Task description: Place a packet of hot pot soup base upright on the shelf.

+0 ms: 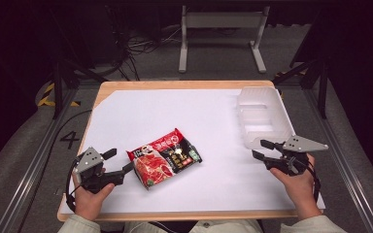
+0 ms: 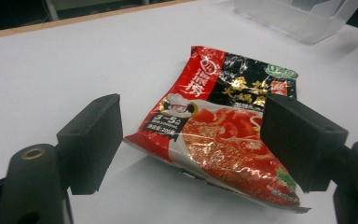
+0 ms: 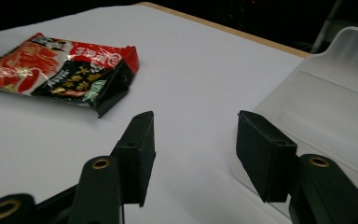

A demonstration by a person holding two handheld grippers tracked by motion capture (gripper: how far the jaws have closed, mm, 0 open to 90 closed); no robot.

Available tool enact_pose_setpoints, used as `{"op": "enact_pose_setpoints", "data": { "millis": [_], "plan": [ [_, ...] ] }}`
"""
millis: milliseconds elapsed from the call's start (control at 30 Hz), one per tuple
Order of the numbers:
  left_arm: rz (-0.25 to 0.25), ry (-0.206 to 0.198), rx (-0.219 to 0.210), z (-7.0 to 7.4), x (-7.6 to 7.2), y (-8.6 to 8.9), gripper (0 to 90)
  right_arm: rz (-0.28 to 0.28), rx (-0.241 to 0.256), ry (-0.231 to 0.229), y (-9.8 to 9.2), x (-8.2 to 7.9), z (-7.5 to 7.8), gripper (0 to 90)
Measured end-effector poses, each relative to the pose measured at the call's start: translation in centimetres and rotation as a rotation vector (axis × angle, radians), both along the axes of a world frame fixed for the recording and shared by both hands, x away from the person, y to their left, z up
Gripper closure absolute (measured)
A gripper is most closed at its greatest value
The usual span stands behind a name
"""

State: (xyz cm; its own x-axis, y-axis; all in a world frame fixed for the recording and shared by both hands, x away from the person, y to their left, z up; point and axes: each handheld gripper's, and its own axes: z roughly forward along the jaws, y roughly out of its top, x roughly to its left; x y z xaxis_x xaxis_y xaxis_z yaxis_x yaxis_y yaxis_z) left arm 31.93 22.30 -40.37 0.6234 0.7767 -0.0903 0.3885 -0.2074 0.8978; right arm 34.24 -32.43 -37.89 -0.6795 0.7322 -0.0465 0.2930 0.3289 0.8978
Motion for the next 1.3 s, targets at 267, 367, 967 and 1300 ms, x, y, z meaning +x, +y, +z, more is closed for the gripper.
{"op": "enact_pose_setpoints", "data": {
  "millis": [267,367,967,1300],
  "plan": [
    [-0.003,0.018,-0.004,0.2,0.4,-0.4,22.0,0.032,0.006,0.010,0.2,0.1,-0.1,45.2],
    [-0.010,0.028,0.012,0.3,0.7,-0.6,22.0,0.034,-0.001,0.016,0.3,0.3,-0.1,44.4],
    [-0.111,0.050,0.080,3.8,4.0,-3.5,19.9,0.051,-0.027,0.027,0.9,0.4,-0.3,43.4],
    [-0.136,0.046,0.111,5.5,6.2,-4.9,22.4,0.059,-0.037,0.035,1.1,0.5,-0.6,43.4]
  ]
}}
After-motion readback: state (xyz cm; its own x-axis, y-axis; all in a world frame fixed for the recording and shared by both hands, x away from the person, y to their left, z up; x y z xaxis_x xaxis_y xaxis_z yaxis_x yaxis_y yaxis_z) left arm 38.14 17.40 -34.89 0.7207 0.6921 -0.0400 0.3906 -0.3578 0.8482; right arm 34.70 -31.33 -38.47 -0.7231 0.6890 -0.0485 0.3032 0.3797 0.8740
